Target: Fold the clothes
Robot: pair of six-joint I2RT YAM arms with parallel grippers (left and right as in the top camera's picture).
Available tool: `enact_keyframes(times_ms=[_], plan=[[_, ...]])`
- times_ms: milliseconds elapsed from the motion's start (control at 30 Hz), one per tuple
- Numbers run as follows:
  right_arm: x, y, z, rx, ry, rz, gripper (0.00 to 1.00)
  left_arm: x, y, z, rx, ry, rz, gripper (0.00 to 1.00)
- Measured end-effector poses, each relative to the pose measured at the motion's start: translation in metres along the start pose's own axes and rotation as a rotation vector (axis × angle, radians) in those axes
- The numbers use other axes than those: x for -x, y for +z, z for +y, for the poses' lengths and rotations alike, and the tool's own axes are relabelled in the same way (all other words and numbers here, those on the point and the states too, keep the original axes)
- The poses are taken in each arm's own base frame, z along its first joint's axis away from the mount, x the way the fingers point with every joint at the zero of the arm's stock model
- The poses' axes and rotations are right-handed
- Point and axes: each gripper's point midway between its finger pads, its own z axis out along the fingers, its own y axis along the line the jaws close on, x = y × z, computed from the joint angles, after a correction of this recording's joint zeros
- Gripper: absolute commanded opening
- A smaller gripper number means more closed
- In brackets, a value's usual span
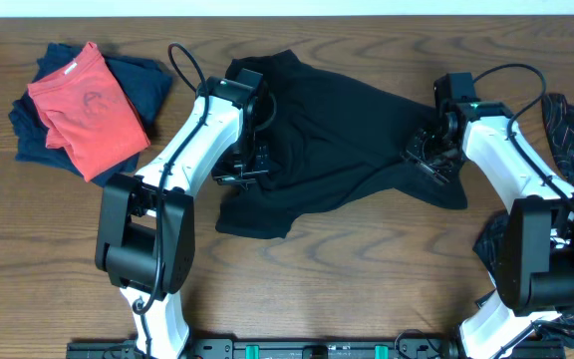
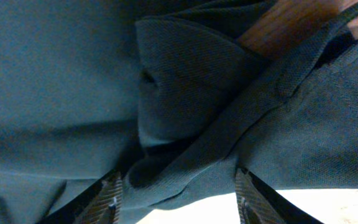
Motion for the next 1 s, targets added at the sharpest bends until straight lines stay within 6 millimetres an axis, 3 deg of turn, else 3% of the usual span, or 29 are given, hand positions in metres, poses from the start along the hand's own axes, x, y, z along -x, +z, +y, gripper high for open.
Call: enact_keyframes(times_ms=[133,233,267,300,533,633,733,833,933,1000], plan=[[-0.002,0.005,-0.005,-0.012,0.016,0.001,0.36,0.0,0.0,0.0,0.0,0.0,0.0,0.06],[-0.002,0.011,-0.007,-0.011,0.023,-0.009,0.16,0.0,0.0,0.0,0.0,0.0,0.0,0.06],[-0.001,0.013,-0.006,-0.003,0.014,-0.02,0.04,0.0,0.0,0.0,-0.001,0.0,0.0,0.06],[0.0,0.015,-0.006,0.0,0.012,-0.027,0.01,0.0,0.0,0.0,-0.001,0.0,-0.002,0.06],[0.0,0.019,-0.014,-0.029,-0.028,-0.041,0.01,0.0,0.0,0.0,0.0,0.008,0.001,0.06],[0.003,0.012,-0.028,-0.074,-0.052,-0.036,0.01,-0.003,-0.001,0.004,0.005,0.021,0.018,0.06],[0.024,-0.014,-0.04,-0.087,-0.065,-0.086,0.01,0.0,-0.008,0.013,-0.007,0.009,0.019,0.06],[0.051,-0.063,-0.043,-0.057,-0.093,-0.186,0.01,0.009,-0.033,0.019,-0.098,-0.011,-0.018,0.06],[0.061,-0.121,-0.046,-0.022,-0.123,-0.287,0.01,0.012,-0.079,0.022,-0.263,-0.002,-0.089,0.06],[0.061,-0.157,-0.046,0.009,-0.152,-0.356,0.01,0.01,-0.12,0.026,-0.382,0.016,-0.182,0.06]])
